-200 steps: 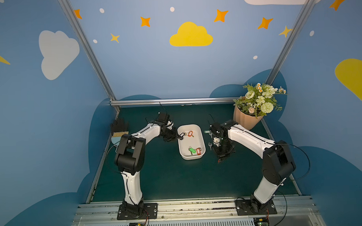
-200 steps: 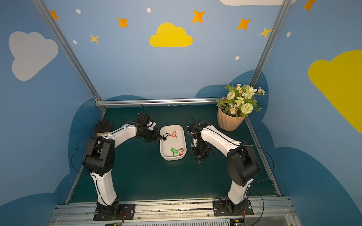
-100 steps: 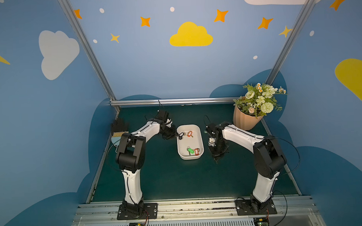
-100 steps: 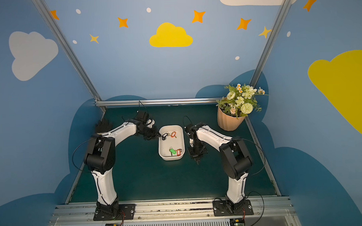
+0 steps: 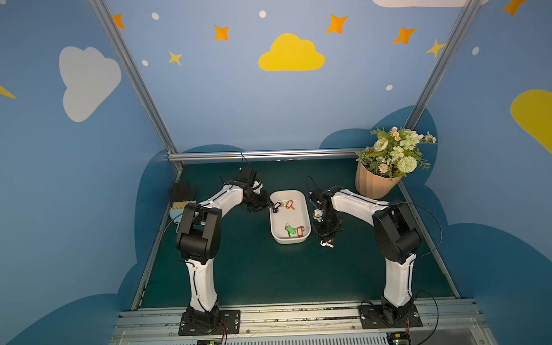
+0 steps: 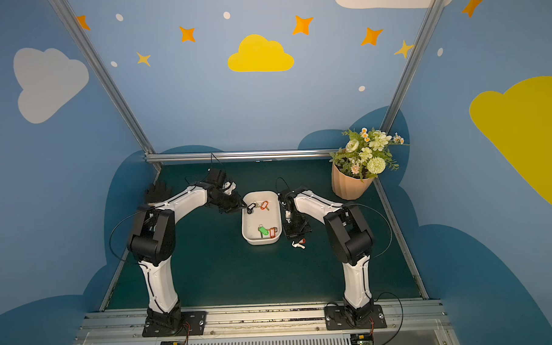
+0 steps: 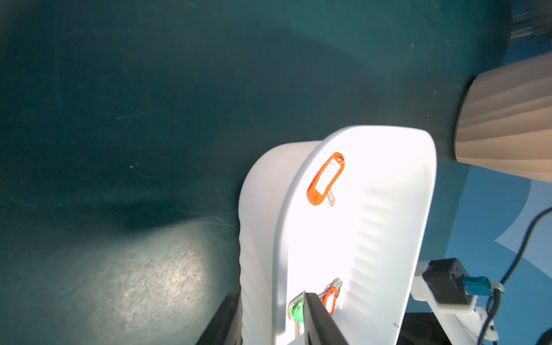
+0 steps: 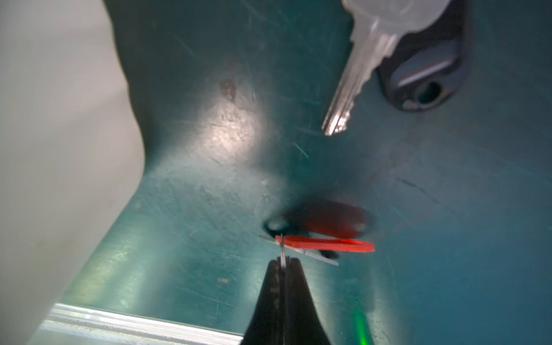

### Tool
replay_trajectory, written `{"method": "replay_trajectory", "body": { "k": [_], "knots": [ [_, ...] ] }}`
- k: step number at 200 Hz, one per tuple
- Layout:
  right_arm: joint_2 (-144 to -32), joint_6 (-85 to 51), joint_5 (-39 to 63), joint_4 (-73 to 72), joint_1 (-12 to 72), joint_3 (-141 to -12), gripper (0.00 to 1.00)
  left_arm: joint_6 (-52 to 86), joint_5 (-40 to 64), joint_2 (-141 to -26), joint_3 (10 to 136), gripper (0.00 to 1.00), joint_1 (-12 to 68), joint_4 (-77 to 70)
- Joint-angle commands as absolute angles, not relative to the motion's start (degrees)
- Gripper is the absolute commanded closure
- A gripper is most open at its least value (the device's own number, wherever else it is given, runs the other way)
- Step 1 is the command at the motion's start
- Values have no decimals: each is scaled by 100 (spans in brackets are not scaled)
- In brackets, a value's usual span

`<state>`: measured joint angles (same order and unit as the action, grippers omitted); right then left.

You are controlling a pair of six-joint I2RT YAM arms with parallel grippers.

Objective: Take the keys out of the storage box
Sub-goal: Place the key at the center of the board, then pick up the key from the storage box.

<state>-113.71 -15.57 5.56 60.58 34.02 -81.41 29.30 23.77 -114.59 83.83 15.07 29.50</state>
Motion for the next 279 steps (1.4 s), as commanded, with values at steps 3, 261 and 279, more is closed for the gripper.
{"method": "replay_trajectory", "body": {
  "k": [3,261,279],
  "knots": [
    [-11403,-1501,610,6100,3436,-8271,88,2865,2588,-11124,8350,53,1433,3012],
    [-12896,-1360,359,6958,4627,-12084,55,3124,1388,-7722,5425,26,1224,2187],
    [-13079,-1623,360,6724,4659,-12085,56,3120,1409,-7675,5385,26,1215,2230]
  ]
}}
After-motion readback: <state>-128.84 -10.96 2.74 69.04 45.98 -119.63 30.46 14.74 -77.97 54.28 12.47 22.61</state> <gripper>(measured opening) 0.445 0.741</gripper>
